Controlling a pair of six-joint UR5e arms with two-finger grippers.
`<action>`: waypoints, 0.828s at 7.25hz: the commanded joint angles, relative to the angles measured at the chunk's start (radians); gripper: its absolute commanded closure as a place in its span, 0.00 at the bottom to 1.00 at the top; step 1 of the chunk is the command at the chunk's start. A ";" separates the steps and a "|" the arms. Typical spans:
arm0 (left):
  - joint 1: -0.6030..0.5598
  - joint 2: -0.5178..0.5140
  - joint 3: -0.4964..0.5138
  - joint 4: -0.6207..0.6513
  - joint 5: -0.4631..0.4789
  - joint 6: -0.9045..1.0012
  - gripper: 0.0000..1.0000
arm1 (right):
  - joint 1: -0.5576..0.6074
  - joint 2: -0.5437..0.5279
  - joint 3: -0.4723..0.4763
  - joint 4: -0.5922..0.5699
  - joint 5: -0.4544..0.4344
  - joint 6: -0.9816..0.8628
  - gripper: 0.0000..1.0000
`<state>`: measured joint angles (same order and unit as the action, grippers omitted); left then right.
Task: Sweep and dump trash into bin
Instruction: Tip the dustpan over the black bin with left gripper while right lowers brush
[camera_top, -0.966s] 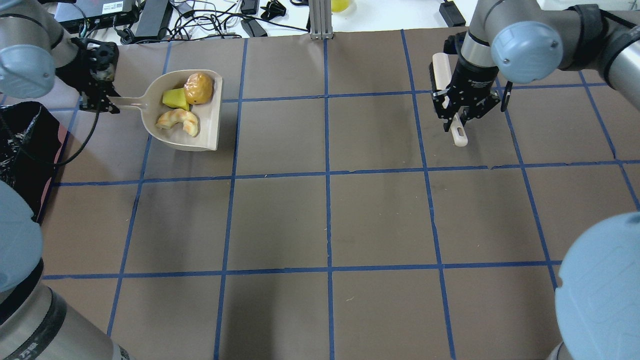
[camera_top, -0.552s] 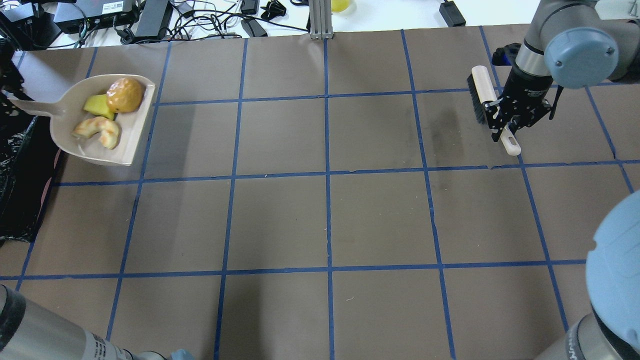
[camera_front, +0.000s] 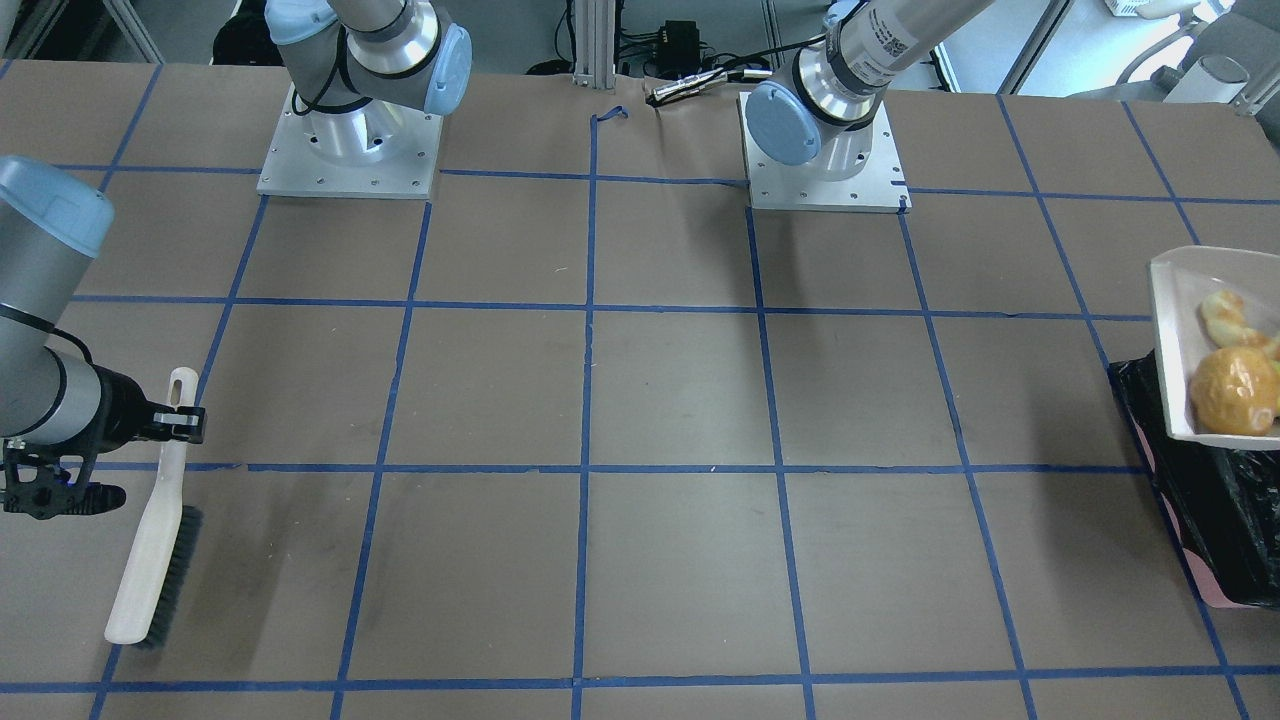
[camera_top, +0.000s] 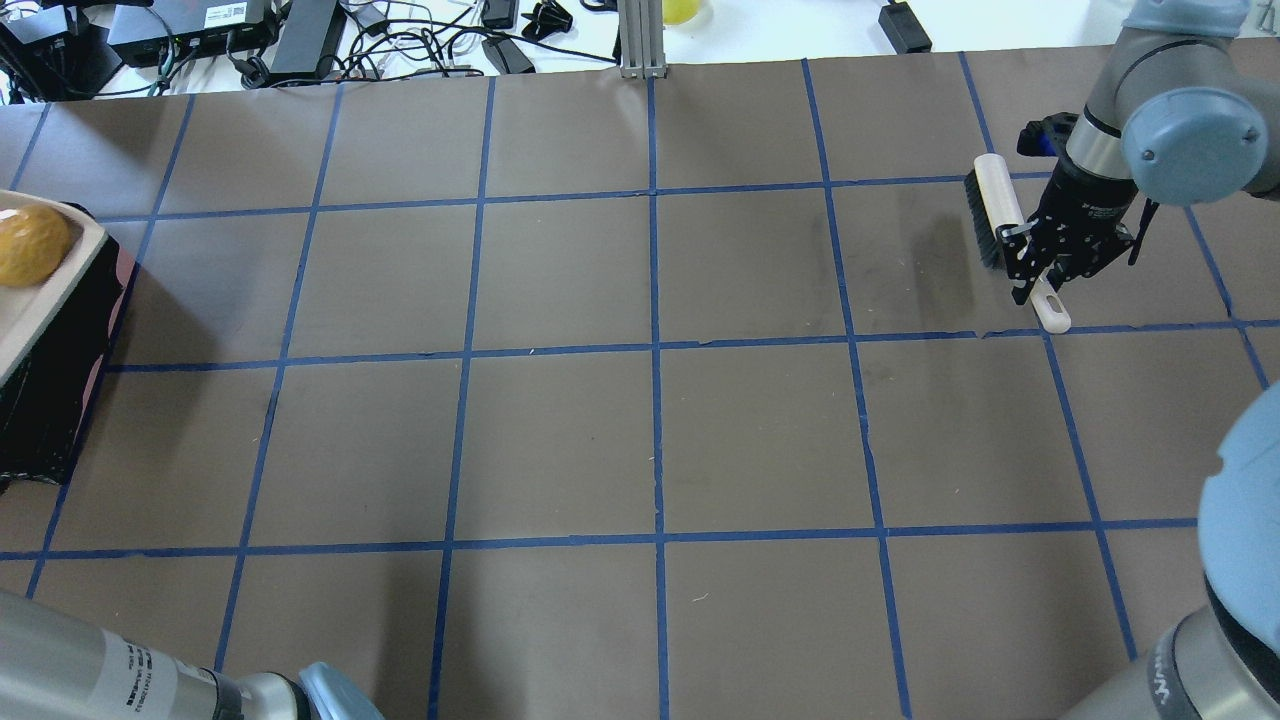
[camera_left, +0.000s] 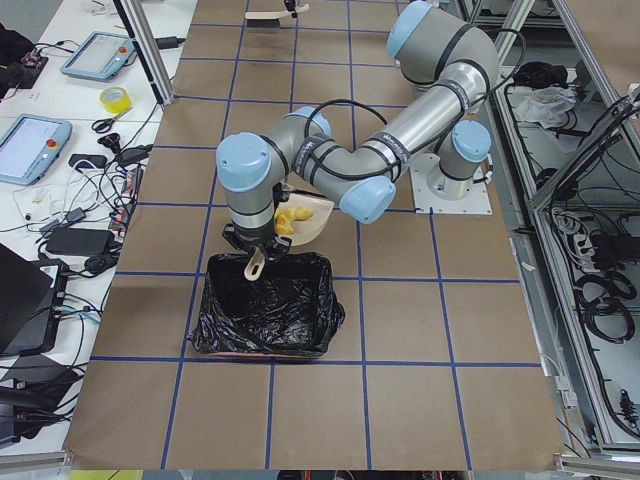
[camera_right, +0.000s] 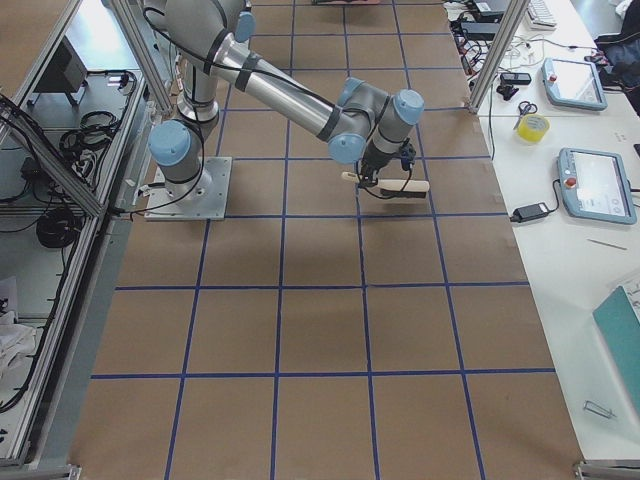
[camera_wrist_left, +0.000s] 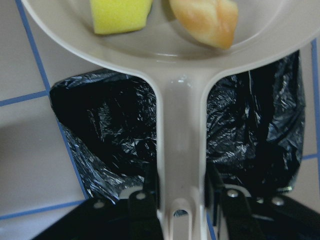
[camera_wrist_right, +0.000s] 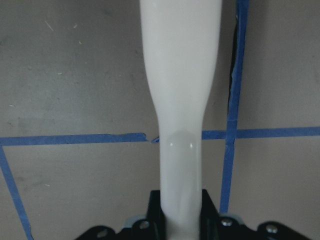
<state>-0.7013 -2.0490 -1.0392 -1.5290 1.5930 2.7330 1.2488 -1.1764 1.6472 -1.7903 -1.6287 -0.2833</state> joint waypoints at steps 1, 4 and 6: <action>0.045 -0.045 0.048 0.128 0.039 0.184 1.00 | -0.022 0.006 0.019 -0.003 -0.011 -0.037 1.00; 0.065 -0.114 0.059 0.315 0.041 0.223 1.00 | -0.023 0.012 0.031 -0.040 -0.072 -0.093 1.00; 0.063 -0.129 0.042 0.429 0.070 0.223 1.00 | -0.023 0.032 0.034 -0.067 -0.071 -0.088 1.00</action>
<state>-0.6384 -2.1668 -0.9885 -1.1647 1.6453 2.9546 1.2257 -1.1567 1.6796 -1.8397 -1.6994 -0.3717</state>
